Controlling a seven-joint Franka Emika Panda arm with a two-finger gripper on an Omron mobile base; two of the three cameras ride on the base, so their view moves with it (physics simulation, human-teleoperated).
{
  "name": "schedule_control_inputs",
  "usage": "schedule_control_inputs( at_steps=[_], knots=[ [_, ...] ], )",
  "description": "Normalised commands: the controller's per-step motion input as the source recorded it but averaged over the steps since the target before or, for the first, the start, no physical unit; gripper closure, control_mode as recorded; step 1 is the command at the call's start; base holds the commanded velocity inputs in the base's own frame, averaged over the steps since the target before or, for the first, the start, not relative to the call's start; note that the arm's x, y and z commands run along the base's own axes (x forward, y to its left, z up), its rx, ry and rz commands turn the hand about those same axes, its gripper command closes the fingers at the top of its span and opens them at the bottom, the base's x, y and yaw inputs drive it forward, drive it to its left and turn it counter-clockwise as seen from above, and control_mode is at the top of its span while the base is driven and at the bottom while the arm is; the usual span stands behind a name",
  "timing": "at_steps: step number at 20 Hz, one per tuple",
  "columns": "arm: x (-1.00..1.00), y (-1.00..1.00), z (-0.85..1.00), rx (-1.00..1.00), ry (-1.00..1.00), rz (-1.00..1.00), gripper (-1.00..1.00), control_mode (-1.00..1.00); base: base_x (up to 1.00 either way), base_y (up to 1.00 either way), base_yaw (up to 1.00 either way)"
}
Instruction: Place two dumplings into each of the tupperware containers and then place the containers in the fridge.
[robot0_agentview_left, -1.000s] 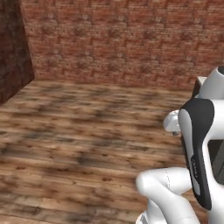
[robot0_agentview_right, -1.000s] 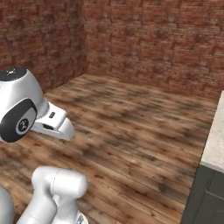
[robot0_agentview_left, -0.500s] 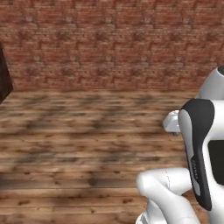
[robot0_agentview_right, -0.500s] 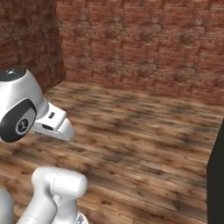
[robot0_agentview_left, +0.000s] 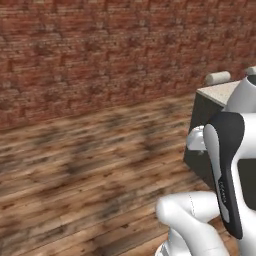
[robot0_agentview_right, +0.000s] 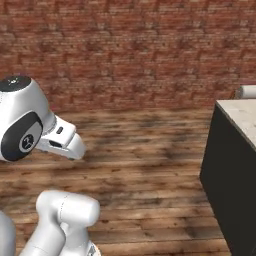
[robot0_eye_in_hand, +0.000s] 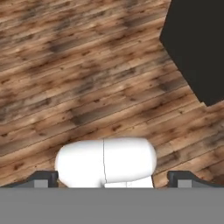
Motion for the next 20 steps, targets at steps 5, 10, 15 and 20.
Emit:
schedule_control_inputs(
  at_steps=[5,10,15,20],
  knots=[
    [0.00,0.00,0.00,0.00,0.00,0.00,-1.00,1.00,0.62,0.73,-0.71],
    [0.00,0.00,0.00,0.00,0.00,0.00,-1.00,1.00,0.62,1.00,-0.54],
    [0.00,0.00,0.00,0.00,0.00,0.00,-1.00,1.00,0.71,1.00,-0.39],
    [0.00,0.00,0.00,0.00,0.00,0.00,-1.00,1.00,0.81,1.00,-0.39]
  ],
)
